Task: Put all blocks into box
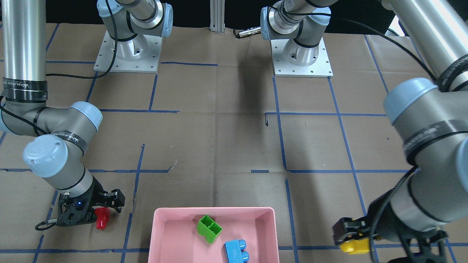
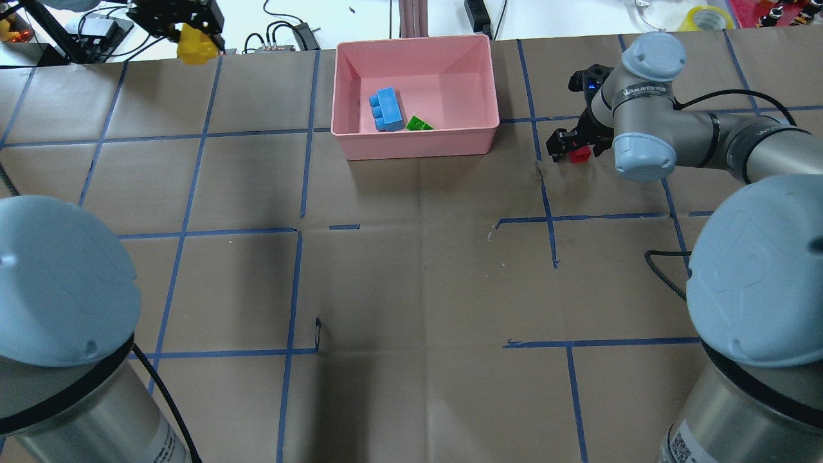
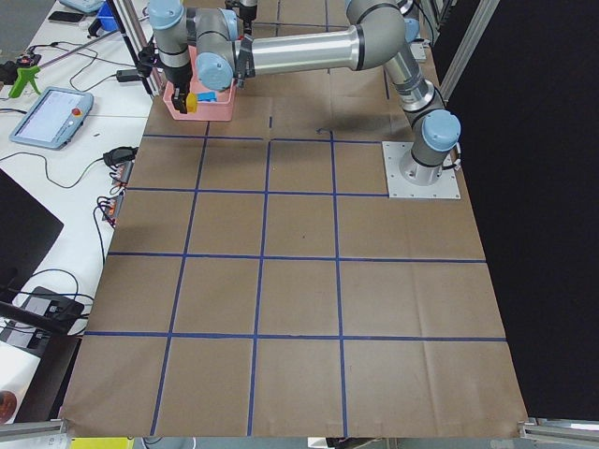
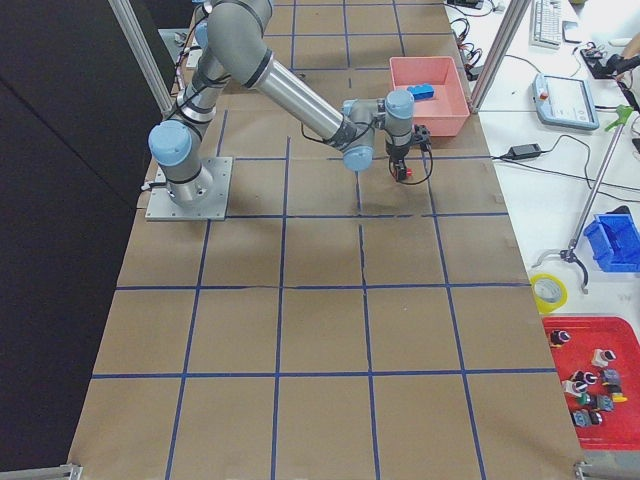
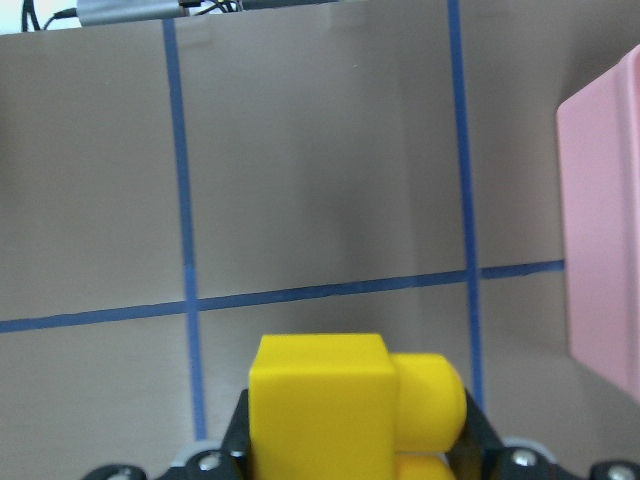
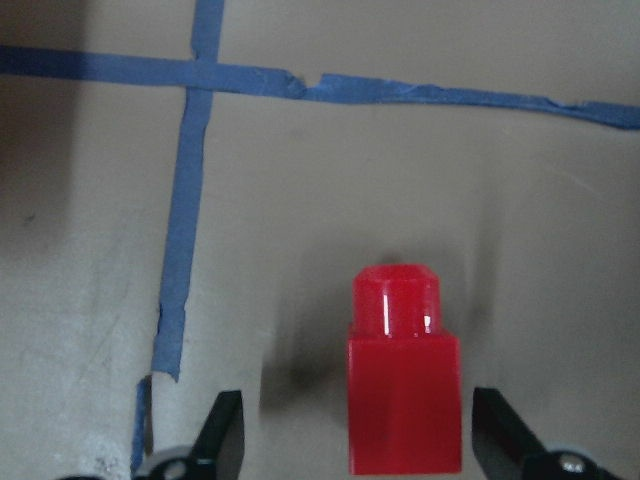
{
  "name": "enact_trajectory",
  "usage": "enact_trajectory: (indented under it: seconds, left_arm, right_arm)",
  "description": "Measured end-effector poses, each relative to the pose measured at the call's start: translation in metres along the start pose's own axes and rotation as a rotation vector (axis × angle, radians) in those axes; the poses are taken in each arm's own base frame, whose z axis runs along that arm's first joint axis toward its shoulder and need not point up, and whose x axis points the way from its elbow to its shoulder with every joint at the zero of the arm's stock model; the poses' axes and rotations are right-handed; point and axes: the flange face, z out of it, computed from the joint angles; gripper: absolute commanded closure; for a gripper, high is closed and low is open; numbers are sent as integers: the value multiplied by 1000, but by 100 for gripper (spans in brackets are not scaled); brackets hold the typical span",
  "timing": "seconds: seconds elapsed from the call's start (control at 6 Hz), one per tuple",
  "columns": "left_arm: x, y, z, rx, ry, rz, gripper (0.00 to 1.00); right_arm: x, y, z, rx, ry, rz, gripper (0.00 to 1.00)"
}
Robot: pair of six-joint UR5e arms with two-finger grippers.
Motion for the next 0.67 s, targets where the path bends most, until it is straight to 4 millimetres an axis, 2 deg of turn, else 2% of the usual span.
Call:
enact_trajectory:
  seconds: [0.17,0.33,0.5,0.67]
  left_arm:
    - [62,-7,25,-4,16,-60,87]
    - [112,-8,62,-20,23,-102,86]
    - [144,-7,106,-27,24,-115,79]
    - [160,-7,148,-20,4,-113,27]
  right_arm:
    - [0,-1,-1,2,1,1,59]
    - [0,-2,-1,3,1,1,88]
    - [1,-2,-2,4,3,-1,94]
    - [0,-2,-7,10,6,-5,95]
